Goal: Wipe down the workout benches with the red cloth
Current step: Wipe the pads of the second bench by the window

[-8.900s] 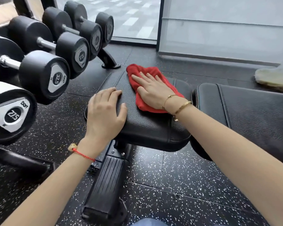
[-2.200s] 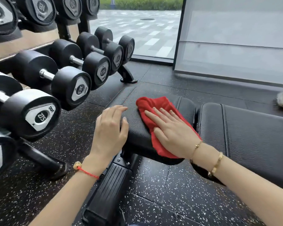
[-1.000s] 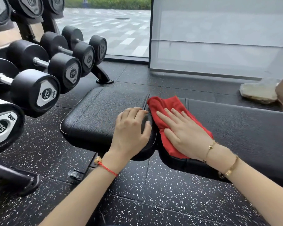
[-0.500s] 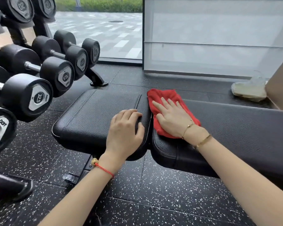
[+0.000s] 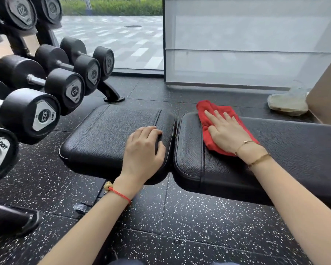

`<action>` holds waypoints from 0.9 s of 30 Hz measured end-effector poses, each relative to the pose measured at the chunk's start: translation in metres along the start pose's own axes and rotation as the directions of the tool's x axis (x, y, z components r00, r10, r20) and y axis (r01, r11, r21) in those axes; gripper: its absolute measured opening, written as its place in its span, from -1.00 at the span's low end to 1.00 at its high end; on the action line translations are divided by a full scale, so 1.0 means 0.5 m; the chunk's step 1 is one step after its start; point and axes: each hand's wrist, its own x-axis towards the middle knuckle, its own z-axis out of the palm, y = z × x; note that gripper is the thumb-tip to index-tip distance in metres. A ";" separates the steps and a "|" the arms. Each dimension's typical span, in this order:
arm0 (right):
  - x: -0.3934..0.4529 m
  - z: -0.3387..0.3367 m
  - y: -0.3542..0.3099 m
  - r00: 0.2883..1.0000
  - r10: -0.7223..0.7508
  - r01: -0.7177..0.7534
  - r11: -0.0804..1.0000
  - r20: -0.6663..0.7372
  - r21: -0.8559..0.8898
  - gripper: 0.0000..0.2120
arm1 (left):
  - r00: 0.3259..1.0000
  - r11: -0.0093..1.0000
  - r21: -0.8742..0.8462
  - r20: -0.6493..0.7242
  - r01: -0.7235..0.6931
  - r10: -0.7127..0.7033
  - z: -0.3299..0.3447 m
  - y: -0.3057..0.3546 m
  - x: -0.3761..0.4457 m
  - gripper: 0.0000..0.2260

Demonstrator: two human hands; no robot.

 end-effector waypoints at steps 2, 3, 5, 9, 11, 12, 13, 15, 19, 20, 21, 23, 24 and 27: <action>0.007 0.004 -0.016 0.999 -0.034 0.034 0.999 0.004 -0.001 -0.47 | 1.000 1.000 0.007 0.002 0.005 -0.005 0.002 0.001 0.001 -0.73; -0.003 0.008 -0.023 0.998 -0.068 0.068 0.998 0.001 0.004 -0.47 | 1.000 1.000 0.007 0.000 0.012 -0.012 0.002 0.002 0.001 -0.73; -0.044 0.014 -0.027 0.990 -0.139 0.139 0.990 -0.012 0.018 -0.47 | 1.000 1.000 -0.009 0.001 0.019 -0.019 0.004 0.014 0.002 -0.74; -0.143 0.025 -0.010 0.973 -0.218 0.217 0.976 -0.071 -0.016 -0.45 | 0.998 0.995 -0.090 0.027 -0.046 0.048 0.007 0.065 0.006 -0.72; -0.170 0.024 0.016 0.980 -0.174 0.174 0.985 -0.098 -0.014 -0.45 | 0.994 0.988 -0.127 0.042 -0.090 0.096 0.011 0.089 0.009 -0.72; -0.172 0.020 0.033 0.986 -0.132 0.131 0.991 -0.098 -0.007 -0.45 | 0.992 0.984 -0.139 0.053 -0.108 0.116 0.013 0.098 0.011 -0.72; -0.165 0.015 0.050 0.993 -0.078 0.078 0.997 -0.092 0.001 -0.45 | 0.989 0.982 -0.146 0.067 -0.123 0.134 0.015 0.106 0.012 -0.72; -0.129 0.001 0.072 0.996 0.049 -0.047 0.999 -0.075 0.028 -0.46 | 0.983 0.978 -0.149 0.091 -0.145 0.160 0.021 0.119 0.013 -0.71; -0.046 -0.004 0.054 0.990 0.126 -0.124 0.991 -0.055 0.044 -0.47 | 0.976 0.974 -0.149 0.112 -0.169 0.186 0.033 0.135 0.011 -0.69; -0.036 -0.001 0.047 0.992 0.114 -0.112 0.993 -0.058 0.039 -0.47 | 0.976 0.974 -0.151 0.115 -0.169 0.187 0.037 0.137 0.010 -0.69; -0.033 0.001 0.043 0.993 0.103 -0.101 0.994 -0.061 0.033 -0.47 | 0.976 0.973 -0.156 0.116 -0.168 0.187 0.041 0.139 0.010 -0.69; -0.038 0.002 0.041 0.995 0.077 -0.075 0.997 -0.058 0.029 -0.47 | 0.976 0.972 -0.162 0.110 -0.170 0.189 0.049 0.142 0.009 -0.69; -0.045 0.002 0.041 0.997 0.056 -0.054 0.998 -0.054 0.032 -0.47 | 0.976 0.972 -0.160 0.106 -0.173 0.191 0.052 0.144 0.009 -0.70; -0.074 0.008 0.037 0.998 -0.028 0.030 0.999 -0.056 0.034 -0.47 | 0.976 0.971 -0.162 0.100 -0.178 0.195 0.058 0.143 0.011 -0.70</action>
